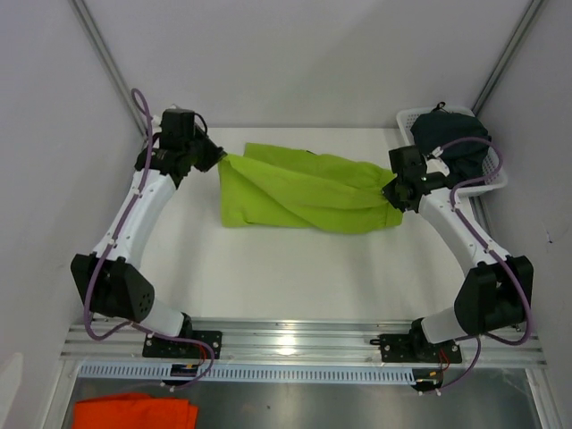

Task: Fold and stack the shorts
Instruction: Fold the shorts

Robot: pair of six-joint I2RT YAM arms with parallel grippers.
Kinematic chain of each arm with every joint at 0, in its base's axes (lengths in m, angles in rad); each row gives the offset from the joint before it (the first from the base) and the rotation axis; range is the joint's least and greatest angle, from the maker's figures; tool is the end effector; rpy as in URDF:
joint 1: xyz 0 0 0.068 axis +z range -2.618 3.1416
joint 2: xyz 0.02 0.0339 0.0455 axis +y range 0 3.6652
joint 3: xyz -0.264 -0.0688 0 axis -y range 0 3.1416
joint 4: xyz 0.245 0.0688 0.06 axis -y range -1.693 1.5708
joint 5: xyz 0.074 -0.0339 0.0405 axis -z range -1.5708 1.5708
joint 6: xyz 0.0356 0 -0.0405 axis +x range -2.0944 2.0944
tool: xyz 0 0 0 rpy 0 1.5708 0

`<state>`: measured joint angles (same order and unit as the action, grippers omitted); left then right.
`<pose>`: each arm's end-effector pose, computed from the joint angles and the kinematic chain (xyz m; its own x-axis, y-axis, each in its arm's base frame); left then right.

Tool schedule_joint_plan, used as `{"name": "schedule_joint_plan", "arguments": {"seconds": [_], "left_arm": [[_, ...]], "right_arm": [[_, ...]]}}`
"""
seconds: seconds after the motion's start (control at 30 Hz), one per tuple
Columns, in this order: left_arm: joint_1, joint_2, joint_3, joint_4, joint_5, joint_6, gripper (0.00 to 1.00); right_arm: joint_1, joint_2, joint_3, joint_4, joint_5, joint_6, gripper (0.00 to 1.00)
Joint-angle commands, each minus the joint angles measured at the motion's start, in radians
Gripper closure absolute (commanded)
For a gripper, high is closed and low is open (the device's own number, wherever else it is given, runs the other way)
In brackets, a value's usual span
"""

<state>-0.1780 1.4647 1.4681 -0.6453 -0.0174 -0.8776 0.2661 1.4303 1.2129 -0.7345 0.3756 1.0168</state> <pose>0.3196 -0.0569 0.3712 -0.5022 -0.6911 -0.5198 -0.3489 0.7119 -0.6094 0.2903 0.0656 0.2934 -0.4469 0.6982 -0.5593 0.6476 0.6838 0.3362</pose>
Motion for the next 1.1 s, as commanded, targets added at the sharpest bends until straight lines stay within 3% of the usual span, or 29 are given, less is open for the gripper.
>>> {"name": "schedule_joint_plan", "arguments": {"seconds": [0.0,0.17,0.37,0.6,0.87,1.07], "left_arm": [[0.04,0.038,0.113,0.091,-0.013,0.017,1.0],[0.055,0.104,0.161,0.134,0.05,0.011,1.0],[0.055,0.04,0.137,0.115,0.028,0.028,1.0],[0.055,-0.166,0.049,0.029,0.022,0.039,1.0],[0.055,-0.479,-0.192,-0.02,0.023,0.009,1.0],[0.055,-0.567,-0.252,-0.071,0.034,0.015,1.0]], "right_arm": [[-0.04,0.045,0.088,0.035,0.003,-0.032,1.0],[-0.051,0.143,0.181,0.04,-0.021,-0.063,1.0],[-0.041,0.119,0.162,0.052,-0.069,-0.064,1.0],[0.073,-0.042,0.016,0.009,-0.017,-0.017,1.0],[0.228,-0.33,-0.191,-0.103,0.057,0.104,1.0],[0.268,-0.479,-0.262,-0.192,0.068,0.157,1.0]]}}
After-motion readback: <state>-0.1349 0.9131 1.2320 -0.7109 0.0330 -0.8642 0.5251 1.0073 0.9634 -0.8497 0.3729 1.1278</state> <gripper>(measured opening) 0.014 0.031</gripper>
